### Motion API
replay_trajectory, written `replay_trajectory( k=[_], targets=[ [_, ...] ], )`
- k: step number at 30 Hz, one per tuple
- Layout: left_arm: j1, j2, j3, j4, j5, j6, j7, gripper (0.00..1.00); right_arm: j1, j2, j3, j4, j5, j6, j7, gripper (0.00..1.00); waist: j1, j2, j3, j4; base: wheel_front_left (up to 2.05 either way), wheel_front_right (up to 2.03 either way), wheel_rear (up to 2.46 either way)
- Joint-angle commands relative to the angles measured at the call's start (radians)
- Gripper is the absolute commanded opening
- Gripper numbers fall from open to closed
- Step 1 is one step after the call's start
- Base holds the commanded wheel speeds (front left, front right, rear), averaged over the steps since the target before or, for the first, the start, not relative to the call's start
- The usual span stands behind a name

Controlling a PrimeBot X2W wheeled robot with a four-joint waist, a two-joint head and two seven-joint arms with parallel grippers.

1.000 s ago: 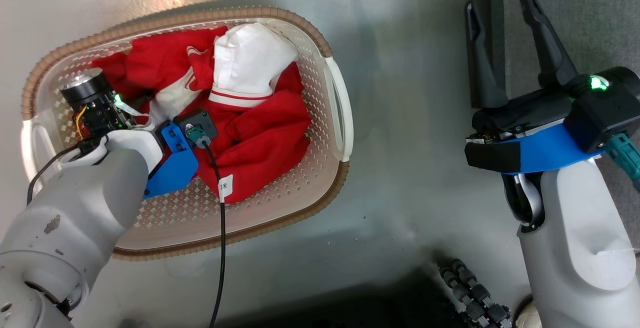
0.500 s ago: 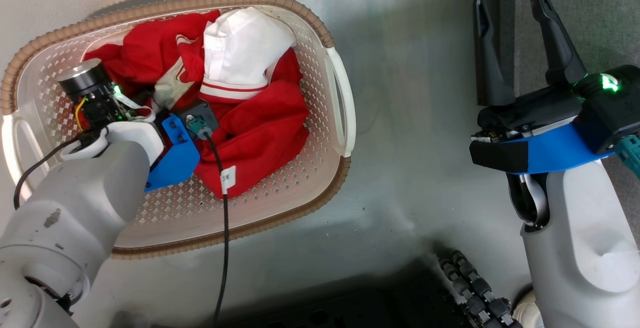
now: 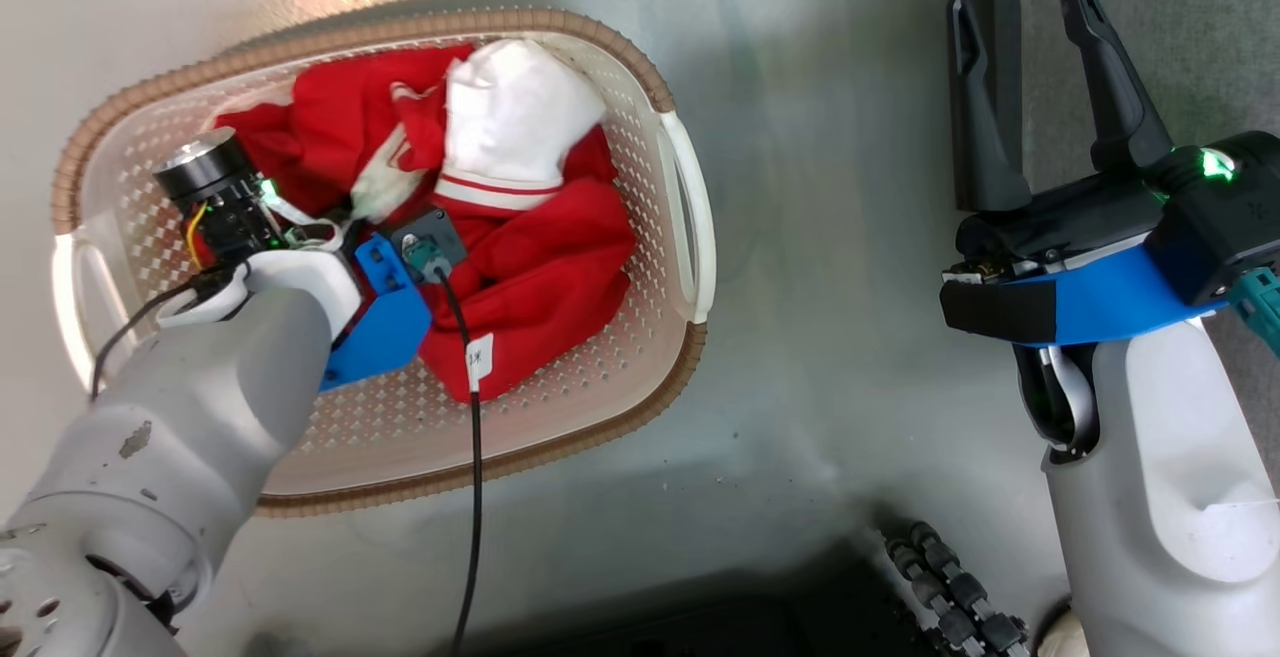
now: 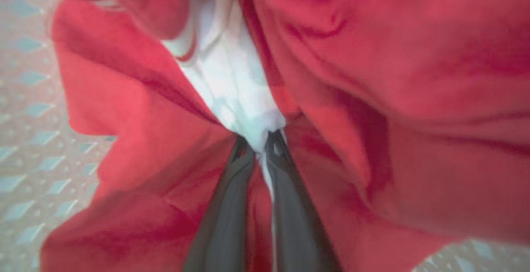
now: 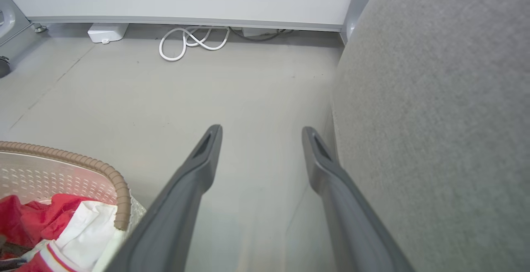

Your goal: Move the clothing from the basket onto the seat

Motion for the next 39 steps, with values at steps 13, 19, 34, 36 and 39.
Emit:
replay_trajectory(
  k=[13,19,34,36,39],
  targets=[
    [0.011,-0.065,0.016,0.0,-0.12,0.004,-0.105,0.0,-0.006,-0.004,-0.018,0.03,-0.028,0.0,-0.006,1.0,0.0,0.0,-0.118,0.06,0.0,0.0,0.0],
    [0.036,-0.098,0.024,0.0,-0.156,0.004,-0.164,0.0,0.01,-0.008,-0.026,0.045,-0.035,0.0,-0.005,1.0,0.0,0.0,-0.187,0.094,0.0,0.0,0.0],
    [0.117,-0.165,0.081,-0.029,-0.248,0.034,-0.28,0.0,0.084,-0.036,-0.049,0.084,-0.036,0.0,-0.005,1.0,0.0,0.0,-0.372,0.177,0.0,0.0,0.0],
    [0.126,-0.167,0.09,-0.043,-0.258,0.037,-0.283,0.0,0.092,-0.038,-0.05,0.09,-0.033,0.0,-0.005,1.0,0.0,0.0,-0.397,0.184,0.0,0.0,0.0],
    [0.144,-0.172,0.108,-0.069,-0.277,0.038,-0.287,0.0,0.112,-0.038,-0.055,0.098,-0.036,0.0,-0.005,1.0,0.0,0.0,-0.435,0.195,0.0,0.0,0.0]
  ],
)
